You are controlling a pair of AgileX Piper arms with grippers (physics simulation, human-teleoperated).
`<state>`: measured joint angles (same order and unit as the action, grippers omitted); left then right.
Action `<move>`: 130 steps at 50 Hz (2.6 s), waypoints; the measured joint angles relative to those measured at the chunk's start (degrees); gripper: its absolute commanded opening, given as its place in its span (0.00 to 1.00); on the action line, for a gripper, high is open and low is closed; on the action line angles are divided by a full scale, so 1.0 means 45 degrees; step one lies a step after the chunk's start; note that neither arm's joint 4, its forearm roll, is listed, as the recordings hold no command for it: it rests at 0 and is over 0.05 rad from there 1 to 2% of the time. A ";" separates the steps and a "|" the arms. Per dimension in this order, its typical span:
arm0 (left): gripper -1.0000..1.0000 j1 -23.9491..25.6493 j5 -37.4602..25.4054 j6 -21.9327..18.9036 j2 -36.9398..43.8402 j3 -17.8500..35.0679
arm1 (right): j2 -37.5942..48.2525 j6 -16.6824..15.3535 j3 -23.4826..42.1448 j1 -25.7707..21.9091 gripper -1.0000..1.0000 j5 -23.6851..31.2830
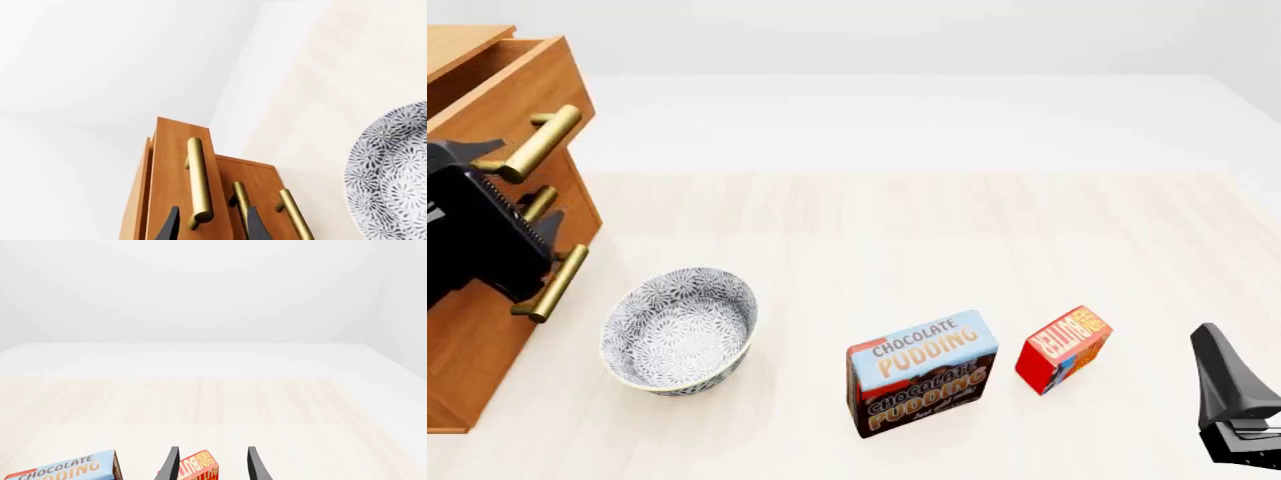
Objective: Put the butter at the back in the top drawer of the cabinet and close it.
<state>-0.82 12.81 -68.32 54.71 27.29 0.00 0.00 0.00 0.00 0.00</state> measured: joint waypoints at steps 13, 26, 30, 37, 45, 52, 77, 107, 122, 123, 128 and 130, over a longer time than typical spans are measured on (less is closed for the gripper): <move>1.00 0.0143 -0.1133 0.0475 -0.0643 0.0793 | 0.0000 0.0000 0.0000 0.0000 1.00 0.0000; 1.00 0.0498 -0.3533 0.1766 -0.1117 0.2792 | 0.0000 0.0000 0.0000 0.0000 1.00 0.0000; 1.00 0.0638 -0.4507 0.2434 -0.1094 0.3711 | 0.0000 0.0000 0.0000 0.0000 1.00 0.0000; 1.00 0.0736 -0.6441 0.3805 -0.0935 0.5647 | 0.0000 0.0000 0.0000 0.0000 1.00 0.0000; 1.00 0.0912 -0.8541 0.5657 -0.0327 0.7875 | 0.0000 0.0000 0.0000 0.0000 1.00 0.0000; 1.00 0.0990 -0.9834 0.7143 0.0175 0.9261 | 0.0000 0.0000 0.0000 0.0000 1.00 0.0000; 1.00 0.0894 -1.3029 1.2667 0.2134 1.3047 | 0.0000 0.0000 0.0000 0.0000 1.00 0.0000; 1.00 -0.0421 -1.4368 1.4451 0.2456 1.4081 | 0.0000 0.0000 0.0000 0.0000 1.00 0.0000; 1.00 -0.0832 -1.4480 1.4508 0.2664 1.4109 | 0.0000 0.0000 0.0000 0.0000 1.00 0.0000; 1.00 -0.0843 -1.4480 1.4509 0.2684 1.4104 | 0.0000 0.0000 0.0000 0.0000 1.00 0.0000; 1.00 -0.0886 -1.4471 1.4520 0.2792 1.4064 | 0.0000 0.0000 0.0000 0.0000 1.00 0.0000; 1.00 -0.0913 -1.4467 1.4517 0.2832 1.4045 | 0.0000 0.0000 0.0000 0.0000 1.00 0.0000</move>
<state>-4.93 -52.29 -3.00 67.46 90.50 0.00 0.00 0.00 0.00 0.00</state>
